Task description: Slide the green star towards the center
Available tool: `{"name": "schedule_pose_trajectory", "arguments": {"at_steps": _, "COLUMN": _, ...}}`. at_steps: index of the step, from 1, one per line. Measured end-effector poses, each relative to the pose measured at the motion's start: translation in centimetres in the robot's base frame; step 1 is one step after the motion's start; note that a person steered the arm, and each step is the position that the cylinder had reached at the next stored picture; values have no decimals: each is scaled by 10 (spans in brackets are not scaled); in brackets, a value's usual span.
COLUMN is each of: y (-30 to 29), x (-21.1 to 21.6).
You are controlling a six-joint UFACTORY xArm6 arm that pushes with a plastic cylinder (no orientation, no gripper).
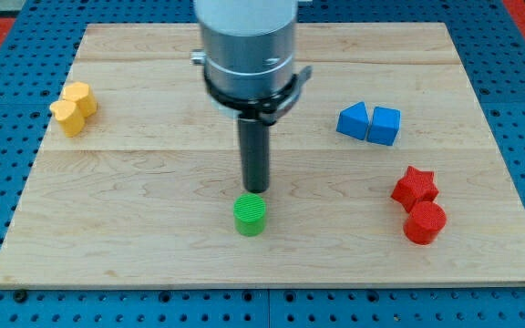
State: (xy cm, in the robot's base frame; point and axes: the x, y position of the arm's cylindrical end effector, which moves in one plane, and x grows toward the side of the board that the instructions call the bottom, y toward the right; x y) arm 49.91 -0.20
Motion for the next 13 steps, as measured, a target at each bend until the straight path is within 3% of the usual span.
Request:
{"name": "schedule_pose_trajectory", "arguments": {"at_steps": 1, "y": -9, "x": 24}}
{"name": "schedule_pose_trajectory", "arguments": {"at_steps": 2, "y": -17, "x": -1}}
{"name": "schedule_pose_trajectory", "arguments": {"at_steps": 4, "y": 5, "x": -196}}
{"name": "schedule_pose_trajectory", "arguments": {"at_steps": 6, "y": -26, "x": -305}}
{"name": "schedule_pose_trajectory", "arguments": {"at_steps": 7, "y": -52, "x": -274}}
{"name": "schedule_pose_trajectory", "arguments": {"at_steps": 9, "y": -40, "x": -202}}
{"name": "schedule_pose_trajectory", "arguments": {"at_steps": 11, "y": -108, "x": -230}}
{"name": "schedule_pose_trajectory", "arguments": {"at_steps": 13, "y": -161, "x": -198}}
